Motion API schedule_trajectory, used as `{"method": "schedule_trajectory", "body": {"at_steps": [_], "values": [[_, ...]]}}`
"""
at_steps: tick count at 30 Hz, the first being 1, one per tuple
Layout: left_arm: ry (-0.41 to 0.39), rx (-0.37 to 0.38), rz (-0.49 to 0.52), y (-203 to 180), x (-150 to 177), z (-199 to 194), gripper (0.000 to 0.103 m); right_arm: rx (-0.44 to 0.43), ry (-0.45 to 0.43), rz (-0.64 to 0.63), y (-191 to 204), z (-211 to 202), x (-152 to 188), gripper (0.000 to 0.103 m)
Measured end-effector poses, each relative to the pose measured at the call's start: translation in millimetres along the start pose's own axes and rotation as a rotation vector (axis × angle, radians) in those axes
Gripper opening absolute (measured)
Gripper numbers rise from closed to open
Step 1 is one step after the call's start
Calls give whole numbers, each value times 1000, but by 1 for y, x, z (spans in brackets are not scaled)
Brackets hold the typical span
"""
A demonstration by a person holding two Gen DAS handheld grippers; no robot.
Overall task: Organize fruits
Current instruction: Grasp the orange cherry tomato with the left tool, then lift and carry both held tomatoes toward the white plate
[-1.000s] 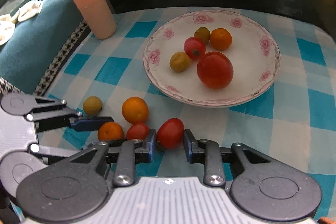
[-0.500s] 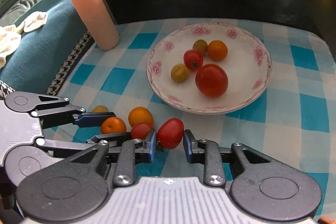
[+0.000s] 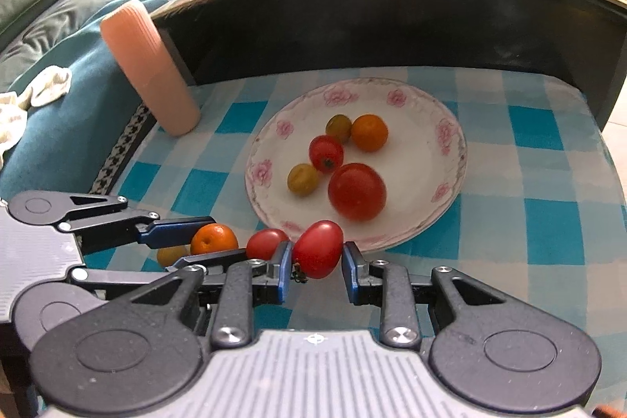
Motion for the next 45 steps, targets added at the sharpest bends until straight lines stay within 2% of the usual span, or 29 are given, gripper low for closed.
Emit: {"method": "schedule_trajectory", "body": {"at_steps": [6,9,14,24,37,45], "values": [[49,8,80,-11,15,3,39,-13,34,-12,-1,2,9,41],[49,0,102,-10,21,2,40,-15,57,-26,1,5,17,41],[44,-3,82,-3,23,1,40,-10,97,-25,0,14,27,41],[37,-3,54,3,18,-2,39,-2,76,-16,-2,11,20,41],[-22,20,-31,6,-13,-4,39,7,11,36,-13,1,0,41],[-40,3,-82,12,-31,4,38,10,1,88,-24,4,-10,41]]}}
Point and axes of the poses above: each gripper's, at about its wrist camera, not at the fingertips, and z roughly the way its jaws point, y to its left, x to its underside, the point moved 2 cm from there along z, roughly the way its jaws point, and after that the axes turned 1 degree about y, right-handed, at the moved point
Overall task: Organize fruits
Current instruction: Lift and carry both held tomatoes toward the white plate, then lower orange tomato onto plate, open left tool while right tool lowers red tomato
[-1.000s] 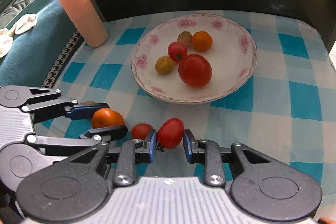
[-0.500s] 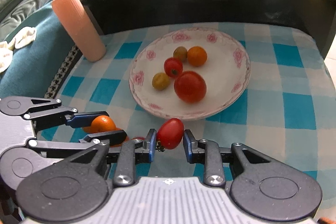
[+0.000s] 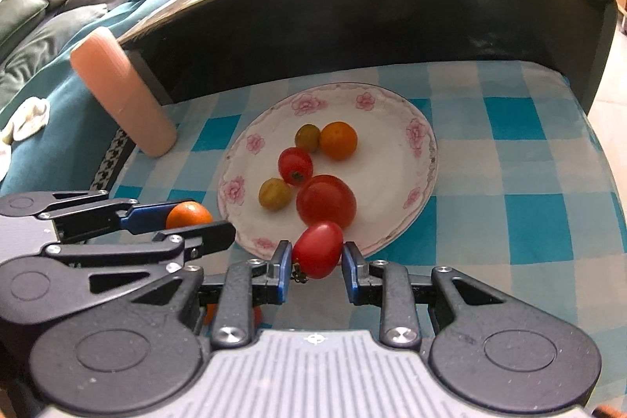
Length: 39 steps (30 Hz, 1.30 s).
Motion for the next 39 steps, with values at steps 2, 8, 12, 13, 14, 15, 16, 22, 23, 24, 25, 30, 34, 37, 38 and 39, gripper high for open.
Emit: {"method": "schedule_trajectory", "body": {"at_steps": [2,8,12,13,14,15,16,22,23,24,25,30,34,37,38,39], "values": [[1,-4,-3,1,-3,4,38,4,0,3,-1,2,-1,41],[12,-9,-7,8,-6,12,38,-9,-2,-7,2,7,-4,41],[17,-8,-8,13,-7,14,39,-8,3,-11,4,14,-6,41],[18,-6,-13,14,-7,15,39,-6,2,-14,5,15,-7,41],[20,-3,-21,16,-7,15,38,-5,-2,-19,6,15,-8,41],[23,1,-30,18,-7,16,39,-4,-3,-25,8,16,-10,41],[26,5,-39,20,-7,17,39,-2,-2,-35,9,17,-11,41],[40,0,-41,20,-8,24,38,11,4,-54,7,27,-16,41],[43,3,-41,20,-8,25,38,13,8,-53,6,29,-17,41],[44,7,-42,20,-8,26,38,17,10,-53,5,31,-17,41],[41,16,-48,22,-9,25,38,19,12,-54,4,33,-17,41],[-9,53,-104,40,-16,7,39,-2,-5,-64,7,33,-25,41],[-30,64,-155,55,-18,-2,39,-25,-27,-76,15,32,-31,41],[-25,71,-167,57,-17,0,38,-33,-26,-82,17,35,-32,41],[-19,71,-160,55,-17,2,38,-32,-24,-83,17,36,-31,41],[-12,72,-152,52,-16,4,38,-30,-22,-83,17,37,-31,41]]}}
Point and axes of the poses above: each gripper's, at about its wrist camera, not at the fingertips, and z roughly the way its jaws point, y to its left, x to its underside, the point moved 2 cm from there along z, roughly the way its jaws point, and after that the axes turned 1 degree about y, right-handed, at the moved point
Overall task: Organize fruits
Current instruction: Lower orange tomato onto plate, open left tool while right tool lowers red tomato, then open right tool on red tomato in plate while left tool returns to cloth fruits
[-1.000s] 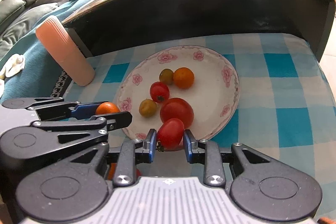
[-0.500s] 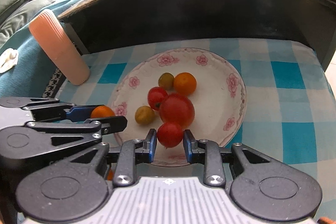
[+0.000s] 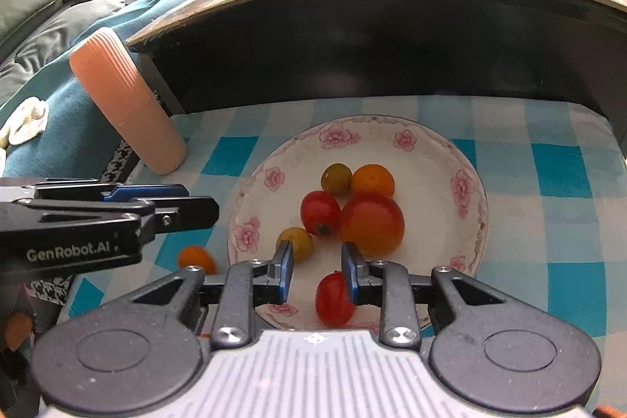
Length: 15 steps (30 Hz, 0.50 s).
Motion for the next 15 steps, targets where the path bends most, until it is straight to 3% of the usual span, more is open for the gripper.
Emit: {"method": "schedule_trajectory", "body": {"at_steps": [7,13,15], "values": [[25,-51,54,10,12,-5,41,13,11,3,-4,1,4,41],[102,-153,43,55,60,-28,42,12,15,1,-7,-3,9,41],[110,-164,9,66,70,-30,49,10,16,3,-4,-4,9,41]]}}
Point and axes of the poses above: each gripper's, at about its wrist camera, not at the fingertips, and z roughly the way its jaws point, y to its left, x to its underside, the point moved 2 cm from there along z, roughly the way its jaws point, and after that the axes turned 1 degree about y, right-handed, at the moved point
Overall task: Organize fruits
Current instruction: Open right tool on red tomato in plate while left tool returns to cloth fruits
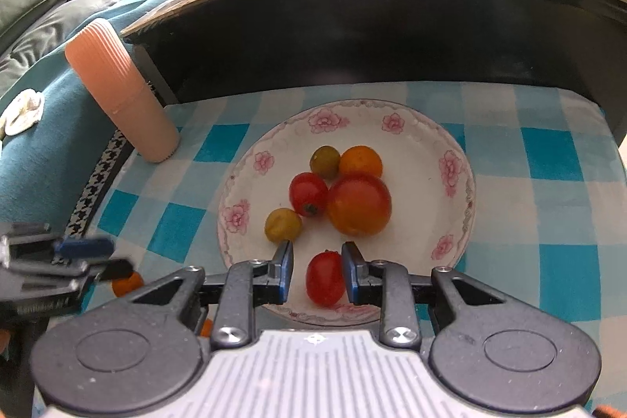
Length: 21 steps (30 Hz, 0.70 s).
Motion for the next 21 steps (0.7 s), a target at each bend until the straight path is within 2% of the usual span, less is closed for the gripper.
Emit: {"method": "schedule_trajectory", "body": {"at_steps": [9,16,21], "values": [[3,71,10,-6,1,-3,46,16,-56,-3,17,-22,-9,41],[19,80,27,-13,-1,6,46,-22,-14,96,-1,-13,-8,41],[25,86,26,-15,-3,8,47,-31,3,113,-6,-11,-6,41]]}}
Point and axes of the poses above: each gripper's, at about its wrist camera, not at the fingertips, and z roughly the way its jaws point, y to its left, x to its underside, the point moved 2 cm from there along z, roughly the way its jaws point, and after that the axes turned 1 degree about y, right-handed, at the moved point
